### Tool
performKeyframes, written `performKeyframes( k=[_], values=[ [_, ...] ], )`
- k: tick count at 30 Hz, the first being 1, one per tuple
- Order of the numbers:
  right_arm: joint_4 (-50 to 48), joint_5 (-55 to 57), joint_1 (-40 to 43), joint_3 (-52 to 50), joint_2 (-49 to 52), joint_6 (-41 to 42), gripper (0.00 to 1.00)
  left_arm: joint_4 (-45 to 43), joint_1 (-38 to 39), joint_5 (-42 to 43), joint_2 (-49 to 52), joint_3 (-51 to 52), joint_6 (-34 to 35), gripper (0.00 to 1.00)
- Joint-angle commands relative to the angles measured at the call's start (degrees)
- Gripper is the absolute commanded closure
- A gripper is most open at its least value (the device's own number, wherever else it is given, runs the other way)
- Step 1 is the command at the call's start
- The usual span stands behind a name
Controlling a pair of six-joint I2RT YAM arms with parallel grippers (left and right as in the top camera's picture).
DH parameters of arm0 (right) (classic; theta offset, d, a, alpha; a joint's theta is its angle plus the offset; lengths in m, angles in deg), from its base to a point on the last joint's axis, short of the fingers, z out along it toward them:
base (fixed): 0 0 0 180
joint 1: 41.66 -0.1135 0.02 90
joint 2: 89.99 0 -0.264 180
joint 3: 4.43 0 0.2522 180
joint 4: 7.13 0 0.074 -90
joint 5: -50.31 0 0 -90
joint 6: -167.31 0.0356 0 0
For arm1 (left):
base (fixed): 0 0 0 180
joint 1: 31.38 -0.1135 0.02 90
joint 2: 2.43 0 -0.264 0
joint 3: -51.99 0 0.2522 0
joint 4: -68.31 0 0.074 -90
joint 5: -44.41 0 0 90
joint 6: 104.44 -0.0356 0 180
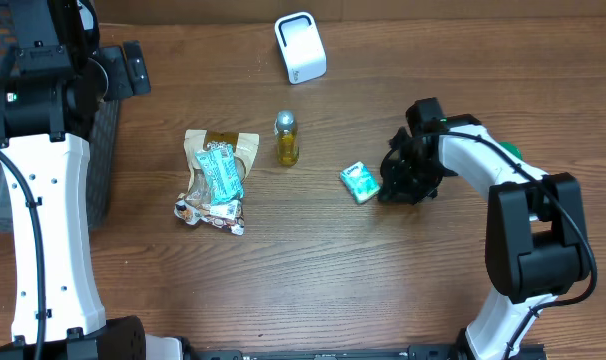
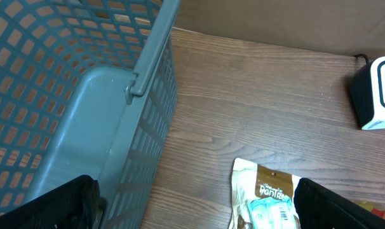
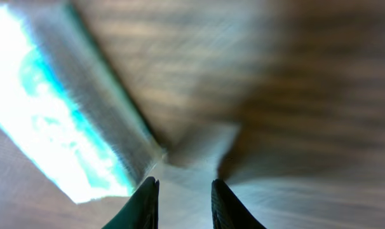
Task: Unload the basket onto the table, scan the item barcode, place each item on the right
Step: 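Move the right gripper over the pack and grasp it from above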
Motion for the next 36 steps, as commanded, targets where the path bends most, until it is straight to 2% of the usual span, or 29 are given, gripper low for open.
performKeyframes(
  k=[1, 6, 14, 26, 36],
  values=[
    [1.2, -3.7, -2.7, -0.5, -0.6, -0.3, 0.75, 0.0, 0.0, 0.1, 0.2, 0.0, -0.9, 0.01],
    [1.8, -3.5, -5.5, 0.2, -0.6, -0.3, 0.75, 0.0, 0.0, 0.1, 0.2, 0.0, -0.9, 0.01],
    [11.2, -3.5, -6.0, 9.1, -1.3, -0.3, 0.73, 0.0, 0.0, 0.1, 0.2, 0.0, -0.9, 0.01],
    [-3.5, 4.7, -6.7, 6.2, -1.2, -2.0, 0.7, 0.0, 0.0, 0.1, 0.2, 0.0, -0.9, 0.0],
    [-3.4, 4.7, -6.7, 5.1, -1.1, -3.3, 0.71, 0.0, 0.0, 0.1, 0.2, 0.0, -0.9, 0.0]
  ],
)
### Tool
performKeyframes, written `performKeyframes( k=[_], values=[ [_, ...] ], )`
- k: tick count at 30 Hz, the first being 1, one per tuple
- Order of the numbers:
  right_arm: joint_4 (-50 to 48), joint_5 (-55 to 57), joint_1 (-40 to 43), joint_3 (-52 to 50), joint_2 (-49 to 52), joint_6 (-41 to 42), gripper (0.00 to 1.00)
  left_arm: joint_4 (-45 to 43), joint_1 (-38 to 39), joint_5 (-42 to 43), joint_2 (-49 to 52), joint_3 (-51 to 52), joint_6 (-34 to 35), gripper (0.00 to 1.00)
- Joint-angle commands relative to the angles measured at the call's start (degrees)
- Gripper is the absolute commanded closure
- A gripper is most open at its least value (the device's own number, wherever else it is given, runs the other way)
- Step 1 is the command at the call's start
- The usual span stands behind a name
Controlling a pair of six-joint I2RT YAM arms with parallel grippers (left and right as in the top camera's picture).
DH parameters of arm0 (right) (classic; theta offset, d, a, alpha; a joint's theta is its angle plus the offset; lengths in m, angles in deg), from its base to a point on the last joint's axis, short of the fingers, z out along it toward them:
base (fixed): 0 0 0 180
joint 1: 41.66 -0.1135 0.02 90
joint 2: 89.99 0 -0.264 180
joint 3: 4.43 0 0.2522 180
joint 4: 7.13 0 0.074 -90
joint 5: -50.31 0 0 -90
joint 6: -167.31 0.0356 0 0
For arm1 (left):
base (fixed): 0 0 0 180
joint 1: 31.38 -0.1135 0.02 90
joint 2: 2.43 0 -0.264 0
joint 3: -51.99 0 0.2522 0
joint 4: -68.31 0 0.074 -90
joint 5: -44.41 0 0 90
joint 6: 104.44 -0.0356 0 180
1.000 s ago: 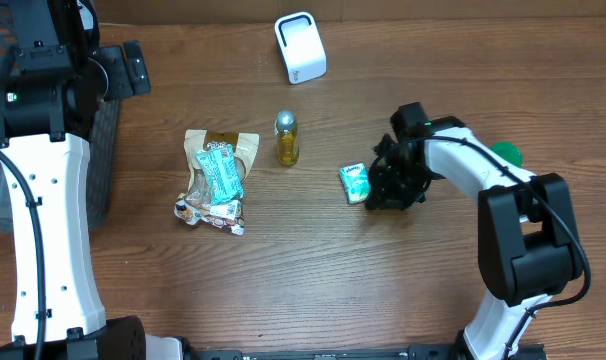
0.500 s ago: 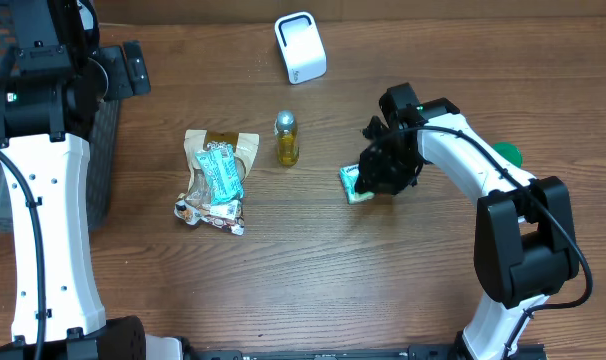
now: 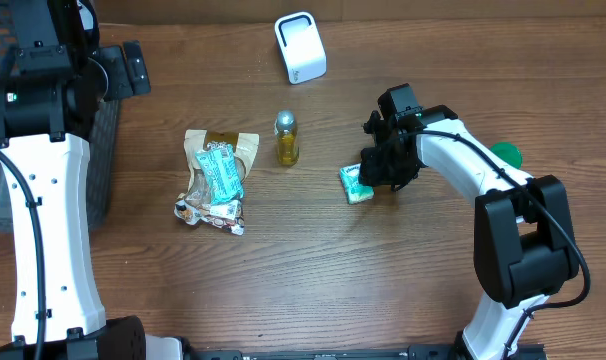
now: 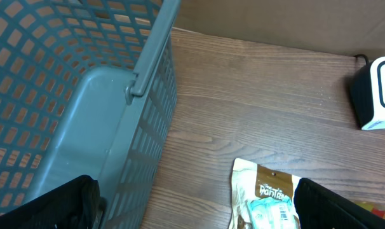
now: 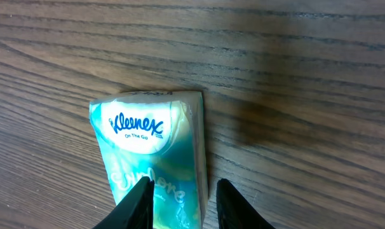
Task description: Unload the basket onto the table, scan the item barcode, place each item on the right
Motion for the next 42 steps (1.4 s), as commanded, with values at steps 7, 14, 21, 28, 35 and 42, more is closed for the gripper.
performKeyframes(
  k=[7, 14, 21, 28, 35, 42],
  values=[
    [-0.1, 0.9, -0.4, -0.3, -1.0, -1.4, 0.71, 0.0, 0.0, 0.1, 0.2, 0.0, -0.9, 0.01],
    [-0.1, 2.0, -0.4, -0.3, -1.0, -2.4, 0.71, 0.0, 0.0, 0.0, 0.2, 0.0, -0.9, 0.0],
    [-0.1, 2.0, -0.4, -0.3, -1.0, -4.2, 0.71, 0.0, 0.0, 0.1, 0.2, 0.0, -0.9, 0.0],
    [-0.1, 2.8, -0.4, -0.3, -1.0, -4.3, 0.71, 0.0, 0.0, 0.1, 0.2, 0.0, -0.9, 0.0],
    [-0.1, 2.6, -0.8, -0.3, -1.0, -4.3, 0.71, 0.0, 0.0, 0.1, 0.2, 0.0, -0.9, 0.01],
    [-0.3, -1.3, -0.8, -0.3, -1.0, -4.3, 0.71, 0.0, 0.0, 0.0, 0.2, 0.0, -0.9, 0.0]
  ],
)
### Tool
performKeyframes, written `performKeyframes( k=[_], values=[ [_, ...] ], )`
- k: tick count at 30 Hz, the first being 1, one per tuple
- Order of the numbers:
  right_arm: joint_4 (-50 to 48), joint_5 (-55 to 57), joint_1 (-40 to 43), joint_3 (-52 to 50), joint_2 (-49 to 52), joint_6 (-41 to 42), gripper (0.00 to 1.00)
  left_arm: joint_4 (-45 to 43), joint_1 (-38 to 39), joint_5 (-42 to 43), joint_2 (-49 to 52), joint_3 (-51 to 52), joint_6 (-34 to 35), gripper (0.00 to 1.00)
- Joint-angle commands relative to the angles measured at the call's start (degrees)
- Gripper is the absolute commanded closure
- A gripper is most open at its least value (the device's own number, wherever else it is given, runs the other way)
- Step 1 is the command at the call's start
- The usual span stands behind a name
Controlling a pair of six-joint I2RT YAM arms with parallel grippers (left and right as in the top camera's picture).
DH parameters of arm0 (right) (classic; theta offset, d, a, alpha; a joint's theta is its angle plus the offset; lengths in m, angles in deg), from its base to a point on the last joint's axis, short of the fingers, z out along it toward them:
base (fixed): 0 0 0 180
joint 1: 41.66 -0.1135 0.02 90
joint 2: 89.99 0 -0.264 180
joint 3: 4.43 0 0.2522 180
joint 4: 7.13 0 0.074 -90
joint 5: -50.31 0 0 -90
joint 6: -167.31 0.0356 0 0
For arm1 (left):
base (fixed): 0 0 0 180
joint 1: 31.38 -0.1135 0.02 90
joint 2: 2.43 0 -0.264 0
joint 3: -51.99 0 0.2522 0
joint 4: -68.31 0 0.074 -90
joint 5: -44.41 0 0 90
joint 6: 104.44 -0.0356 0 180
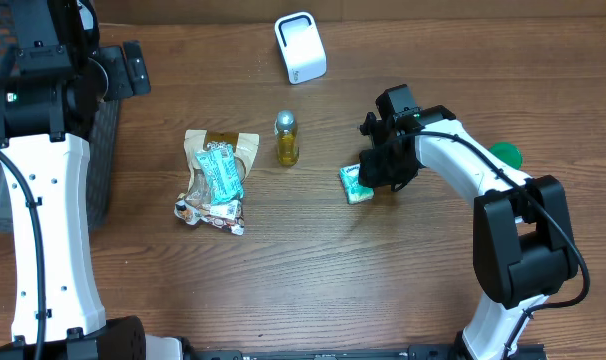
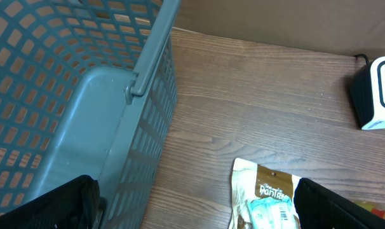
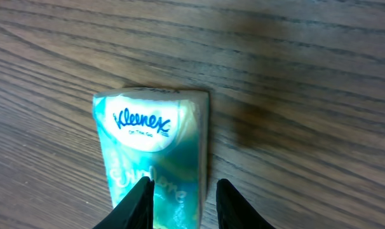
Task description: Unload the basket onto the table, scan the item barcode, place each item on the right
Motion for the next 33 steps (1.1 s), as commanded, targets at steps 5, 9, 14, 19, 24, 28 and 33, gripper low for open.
performKeyframes(
  k=[5, 9, 14, 19, 24, 28, 33],
  values=[
    [-0.8, -1.7, -0.4, -0.4, -0.8, -0.5, 0.71, 0.0, 0.0, 0.1, 0.2, 0.0, -0.9, 0.0],
    [-2.4, -0.7, -0.4, -1.2, 0.3, -0.5, 0.71, 0.0, 0.0, 0.1, 0.2, 0.0, -0.9, 0.0],
    [-5.8, -0.2, -0.4, -4.8, 0.6, -0.5, 0.75, 0.0, 0.0, 0.1, 0.2, 0.0, -0.9, 0.0],
    [-6.3, -0.7, -0.4, -6.3, 0.6, -0.5, 0.74, 0.0, 0.0, 0.1, 0.2, 0.0, -0.9, 0.01],
    [-6.3, -3.0, -0.4, -6.4, 0.6, -0.5, 0.73, 0.0, 0.0, 0.1, 0.2, 0.0, -0.9, 0.0],
    [-6.3, -3.9, -0.4, -6.4, 0.6, -0.5, 0.69, 0.0, 0.0, 0.1, 0.2, 0.0, -0.9, 0.0],
    [-6.3, -3.9, -0.4, -6.4, 0.6, -0.5, 0.78, 0.0, 0.0, 0.1, 0.2, 0.0, -0.9, 0.01]
  ],
)
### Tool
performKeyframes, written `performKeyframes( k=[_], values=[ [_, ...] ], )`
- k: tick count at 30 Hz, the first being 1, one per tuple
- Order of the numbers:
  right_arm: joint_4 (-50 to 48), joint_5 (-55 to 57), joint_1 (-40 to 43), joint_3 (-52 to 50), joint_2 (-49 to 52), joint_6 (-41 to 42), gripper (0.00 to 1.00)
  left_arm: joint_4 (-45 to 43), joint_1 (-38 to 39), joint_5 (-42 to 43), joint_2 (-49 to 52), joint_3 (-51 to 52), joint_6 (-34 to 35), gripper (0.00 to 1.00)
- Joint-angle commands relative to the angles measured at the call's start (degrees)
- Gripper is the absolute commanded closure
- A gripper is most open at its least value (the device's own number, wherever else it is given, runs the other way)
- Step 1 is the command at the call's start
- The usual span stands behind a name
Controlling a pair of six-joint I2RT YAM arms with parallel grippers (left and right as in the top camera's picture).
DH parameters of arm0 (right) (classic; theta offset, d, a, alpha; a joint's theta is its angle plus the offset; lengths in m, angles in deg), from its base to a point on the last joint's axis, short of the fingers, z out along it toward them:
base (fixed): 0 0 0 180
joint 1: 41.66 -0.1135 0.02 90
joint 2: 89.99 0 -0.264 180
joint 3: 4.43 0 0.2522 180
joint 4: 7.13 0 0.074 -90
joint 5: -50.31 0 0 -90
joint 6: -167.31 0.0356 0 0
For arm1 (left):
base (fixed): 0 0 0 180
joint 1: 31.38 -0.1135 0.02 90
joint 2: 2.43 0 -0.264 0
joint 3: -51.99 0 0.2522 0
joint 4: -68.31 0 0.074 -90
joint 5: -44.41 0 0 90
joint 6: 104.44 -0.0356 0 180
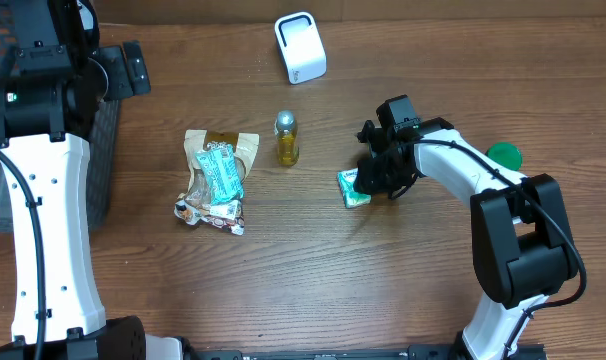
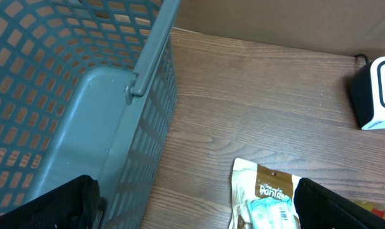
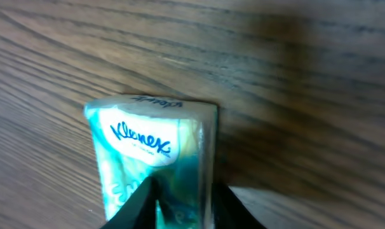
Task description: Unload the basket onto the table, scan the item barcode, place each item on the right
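A teal and white Kleenex tissue pack [image 1: 354,187] lies flat on the wooden table, right of centre; in the right wrist view the tissue pack [image 3: 148,152] fills the lower left. My right gripper [image 1: 380,172] is down on it, open, its black fingertips [image 3: 148,203] straddling the pack's right-hand strip. The white barcode scanner [image 1: 300,47] stands at the back of the table, and the scanner [image 2: 377,92] also shows in the left wrist view. My left gripper [image 2: 192,213] hangs open and empty, high over the basket's edge at the far left.
A small yellow bottle [image 1: 286,138] stands between scanner and pack. A snack pouch [image 1: 218,175] lies left of centre. A grey-blue mesh basket [image 2: 84,95] sits at the left table edge. A green disc [image 1: 503,154] lies beside my right arm.
My right gripper has come lower onto the tissue pack, so its fingertips now overlap the pack's right edge. The pack has shifted slightly left. The left arm is unchanged.
My right gripper was first low at the table just right of the tissue pack. It then stood above the pack's right edge, still open, and stayed there. Now its fingers straddle that edge. The left arm stayed still over the basket throughout.
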Motion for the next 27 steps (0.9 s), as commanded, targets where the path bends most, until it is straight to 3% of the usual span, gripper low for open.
performKeyframes(
  k=[1, 8, 18, 27],
  values=[
    [0.0, 0.2, -0.5, -1.2, 0.5, -0.4, 0.78, 0.0, 0.0, 0.1, 0.2, 0.0, -0.9, 0.01],
    [-0.4, 0.2, -0.4, -1.2, 0.5, -0.4, 0.8, 0.0, 0.0, 0.1, 0.2, 0.0, -0.9, 0.0],
    [-1.0, 0.4, -0.4, -1.5, 0.5, -0.4, 0.96, 0.0, 0.0, 0.1, 0.2, 0.0, -0.9, 0.01],
    [-0.4, -1.7, -0.4, -1.4, 0.5, 0.1, 0.96, 0.0, 0.0, 0.1, 0.2, 0.0, -0.9, 0.0]
  ],
)
